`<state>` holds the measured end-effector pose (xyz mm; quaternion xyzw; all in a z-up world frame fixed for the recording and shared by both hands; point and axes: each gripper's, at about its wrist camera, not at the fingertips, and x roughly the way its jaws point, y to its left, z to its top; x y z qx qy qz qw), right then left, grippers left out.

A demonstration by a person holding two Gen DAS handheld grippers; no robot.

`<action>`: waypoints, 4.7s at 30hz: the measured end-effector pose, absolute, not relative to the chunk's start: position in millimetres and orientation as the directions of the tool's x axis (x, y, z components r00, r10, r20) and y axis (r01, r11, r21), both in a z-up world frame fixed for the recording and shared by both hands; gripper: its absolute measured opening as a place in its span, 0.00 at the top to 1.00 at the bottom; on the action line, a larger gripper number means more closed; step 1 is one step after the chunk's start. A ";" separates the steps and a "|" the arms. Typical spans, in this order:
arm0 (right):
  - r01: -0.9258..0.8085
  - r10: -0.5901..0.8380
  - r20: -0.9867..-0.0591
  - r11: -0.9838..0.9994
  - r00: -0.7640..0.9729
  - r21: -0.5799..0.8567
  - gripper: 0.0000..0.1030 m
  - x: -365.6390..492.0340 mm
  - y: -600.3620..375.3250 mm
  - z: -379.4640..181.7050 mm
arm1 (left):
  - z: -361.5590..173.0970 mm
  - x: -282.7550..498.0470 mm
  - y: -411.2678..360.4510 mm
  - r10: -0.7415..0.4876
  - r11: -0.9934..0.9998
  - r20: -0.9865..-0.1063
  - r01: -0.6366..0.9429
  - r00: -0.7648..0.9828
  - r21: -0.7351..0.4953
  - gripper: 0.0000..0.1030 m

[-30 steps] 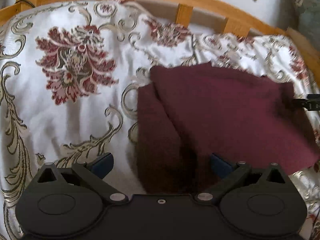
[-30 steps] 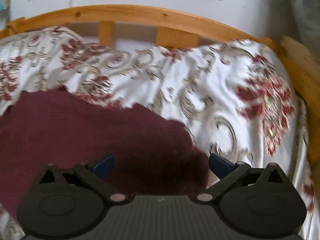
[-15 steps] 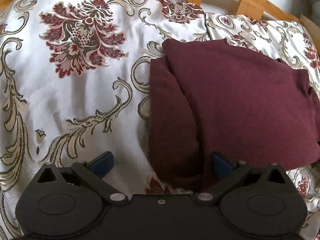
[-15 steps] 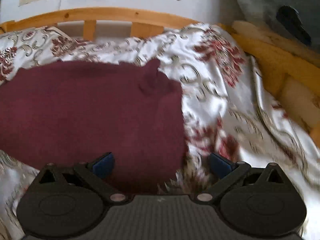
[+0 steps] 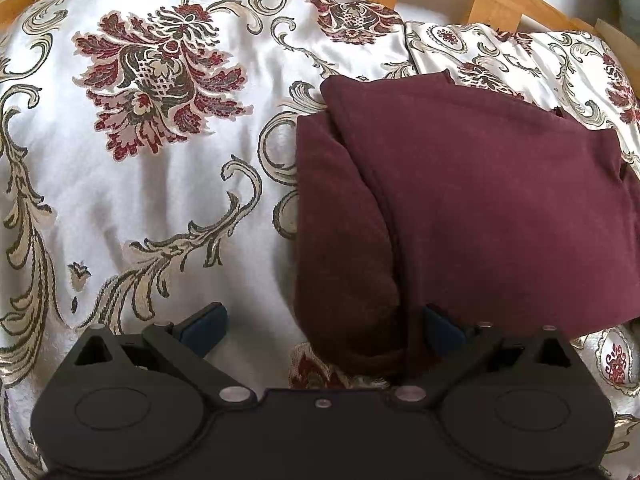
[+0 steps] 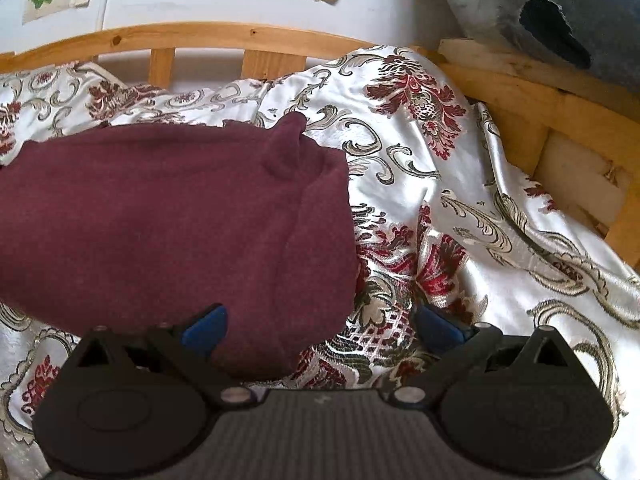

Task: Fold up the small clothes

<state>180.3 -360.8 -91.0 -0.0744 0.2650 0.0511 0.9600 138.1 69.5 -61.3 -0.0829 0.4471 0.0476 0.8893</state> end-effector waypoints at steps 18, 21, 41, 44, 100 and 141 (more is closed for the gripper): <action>-0.326 0.236 -0.430 0.934 0.871 -0.148 0.00 187.3 -284.5 -46.8 | -60.9 138.8 72.6 0.001 0.978 -0.810 -0.170 0.586 -0.121 0.00; -0.348 0.225 -0.443 0.911 0.868 -0.219 0.00 189.9 -258.9 -56.3 | -61.1 138.9 74.1 -0.006 0.977 -0.810 -0.169 0.587 -0.130 0.00; -0.335 0.184 -0.431 0.891 0.883 -0.305 0.00 174.9 -239.6 -91.5 | -61.1 140.3 74.2 -0.018 0.978 -0.815 -0.159 0.579 -0.135 0.00; -0.336 0.189 -0.434 0.895 0.881 -0.292 0.00 175.8 -241.5 -91.8 | -58.1 138.8 78.3 -0.049 0.972 -0.802 -0.156 0.595 -0.175 0.01; -0.318 0.243 -0.436 0.942 0.866 -0.108 0.00 151.6 -320.8 -63.9 | 73.0 229.6 -139.1 -0.353 0.932 -0.663 0.307 0.660 -0.191 0.84; -0.201 0.154 -0.533 0.979 0.832 -0.030 0.00 137.3 -367.7 -58.8 | -0.6 159.6 -88.1 -0.338 0.938 -0.611 0.310 0.716 -0.156 0.05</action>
